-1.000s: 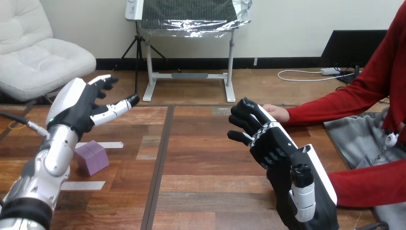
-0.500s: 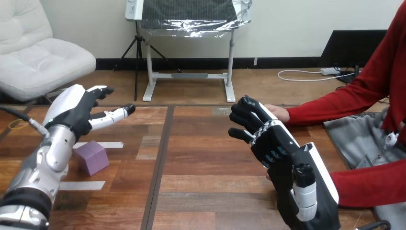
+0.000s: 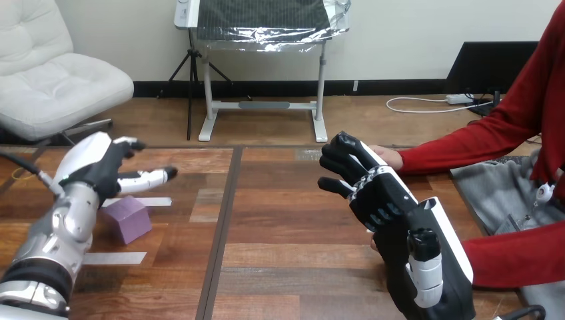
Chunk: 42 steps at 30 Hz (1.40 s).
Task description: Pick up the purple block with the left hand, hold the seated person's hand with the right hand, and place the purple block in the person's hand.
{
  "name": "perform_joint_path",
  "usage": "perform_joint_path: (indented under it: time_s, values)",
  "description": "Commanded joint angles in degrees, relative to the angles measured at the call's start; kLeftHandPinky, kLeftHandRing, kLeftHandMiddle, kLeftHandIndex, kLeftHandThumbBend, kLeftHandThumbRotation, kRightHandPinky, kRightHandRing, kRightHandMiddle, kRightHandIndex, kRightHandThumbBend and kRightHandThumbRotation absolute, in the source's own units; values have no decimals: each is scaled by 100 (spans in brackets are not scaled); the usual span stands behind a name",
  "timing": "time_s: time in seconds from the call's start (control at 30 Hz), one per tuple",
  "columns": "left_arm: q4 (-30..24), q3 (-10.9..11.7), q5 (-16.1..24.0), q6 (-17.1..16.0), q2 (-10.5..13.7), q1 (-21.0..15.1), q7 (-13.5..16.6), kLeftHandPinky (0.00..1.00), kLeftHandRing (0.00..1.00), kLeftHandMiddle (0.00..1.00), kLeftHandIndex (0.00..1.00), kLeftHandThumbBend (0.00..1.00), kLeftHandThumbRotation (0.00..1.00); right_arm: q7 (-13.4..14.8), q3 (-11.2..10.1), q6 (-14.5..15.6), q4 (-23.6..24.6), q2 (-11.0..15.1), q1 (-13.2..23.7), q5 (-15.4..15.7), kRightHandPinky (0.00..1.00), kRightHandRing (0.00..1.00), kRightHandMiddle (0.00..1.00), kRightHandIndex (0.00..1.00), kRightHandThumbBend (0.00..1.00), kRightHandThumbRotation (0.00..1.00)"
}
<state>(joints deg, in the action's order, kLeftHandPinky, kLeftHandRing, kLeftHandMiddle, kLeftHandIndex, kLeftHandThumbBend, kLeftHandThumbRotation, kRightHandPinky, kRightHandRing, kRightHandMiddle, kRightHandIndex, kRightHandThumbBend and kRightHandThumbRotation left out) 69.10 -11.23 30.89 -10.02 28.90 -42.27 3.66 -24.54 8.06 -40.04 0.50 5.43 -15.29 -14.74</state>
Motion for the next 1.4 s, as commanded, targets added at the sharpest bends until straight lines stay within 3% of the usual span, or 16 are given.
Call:
perform_joint_path:
  time_s: [0.0, 0.37, 0.9, 1.37]
  values:
    - [95, -206, 136, 110, 123, -465, 185, 73, 83, 84, 83, 77, 58, -30, -51, -59, 359, 50, 162, -71, 85, 91, 90, 91, 77, 100]
    - [246, -429, 279, 360, 113, -450, 271, 77, 80, 80, 80, 86, 57, -38, -50, -31, 420, 47, 137, -116, 85, 91, 90, 91, 77, 100]
    - [222, -703, 404, 582, 153, -425, 53, 81, 82, 83, 82, 87, 60, -36, -57, 23, 478, 38, 136, -119, 85, 90, 90, 90, 78, 100]
    - [227, -774, 391, 766, 137, -445, -118, 80, 84, 85, 84, 88, 57, -32, -51, 7, 475, 30, 163, -72, 85, 90, 89, 90, 79, 100]
